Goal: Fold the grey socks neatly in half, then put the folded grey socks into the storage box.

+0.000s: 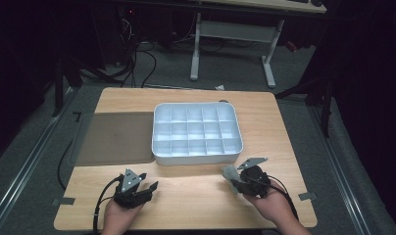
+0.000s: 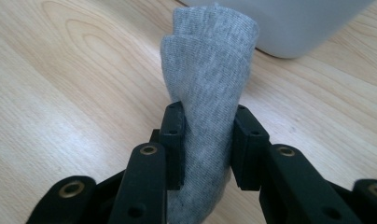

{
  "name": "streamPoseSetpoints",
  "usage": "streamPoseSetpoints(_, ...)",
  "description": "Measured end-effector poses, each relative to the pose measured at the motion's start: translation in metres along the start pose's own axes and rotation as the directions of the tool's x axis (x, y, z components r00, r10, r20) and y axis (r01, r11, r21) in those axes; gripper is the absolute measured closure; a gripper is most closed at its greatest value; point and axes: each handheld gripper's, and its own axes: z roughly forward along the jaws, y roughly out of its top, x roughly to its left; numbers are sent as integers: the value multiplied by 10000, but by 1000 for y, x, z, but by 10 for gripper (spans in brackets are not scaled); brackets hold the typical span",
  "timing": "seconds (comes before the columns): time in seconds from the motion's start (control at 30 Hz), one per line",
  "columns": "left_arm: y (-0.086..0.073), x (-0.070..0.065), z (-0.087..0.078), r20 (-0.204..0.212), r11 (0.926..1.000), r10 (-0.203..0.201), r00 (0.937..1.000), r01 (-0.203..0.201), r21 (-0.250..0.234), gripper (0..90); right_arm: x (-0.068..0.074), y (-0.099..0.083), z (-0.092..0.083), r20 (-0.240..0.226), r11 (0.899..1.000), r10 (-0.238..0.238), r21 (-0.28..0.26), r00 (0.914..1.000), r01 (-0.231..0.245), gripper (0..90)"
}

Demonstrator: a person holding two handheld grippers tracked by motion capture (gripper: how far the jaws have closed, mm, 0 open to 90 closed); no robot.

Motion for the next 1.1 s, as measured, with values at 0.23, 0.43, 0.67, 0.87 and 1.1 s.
streamPoseSetpoints(0.23, 0, -1, 1, 89, 9999, 106, 9999, -105, -65, 417, -11, 1, -2, -11, 9995, 244, 190, 9997, -243, 706)
streamPoseSetpoints(0.43, 0, -2, 3, 143, 9998, 183, 9997, -181, -75, 396, -14, 2, -5, -152, 9991, 156, 395, 9998, -150, 706)
streamPoseSetpoints(0.67, 1, -1, 3, 208, 9998, 188, 9996, -186, -102, 396, -15, 9, -13, -199, 9991, 187, 395, 9996, -179, 707)
streamPoseSetpoints(0.87, 2, -1, 3, 197, 9998, 171, 9997, -168, -117, 395, -16, 24, -28, -371, 9997, 180, 187, 9992, -173, 708)
streamPoseSetpoints(1.1, 1, -3, 3, 268, 9998, 155, 9995, -152, -111, 394, -23, 43, -42, -605, 9995, 306, 97, 9977, -301, 707)
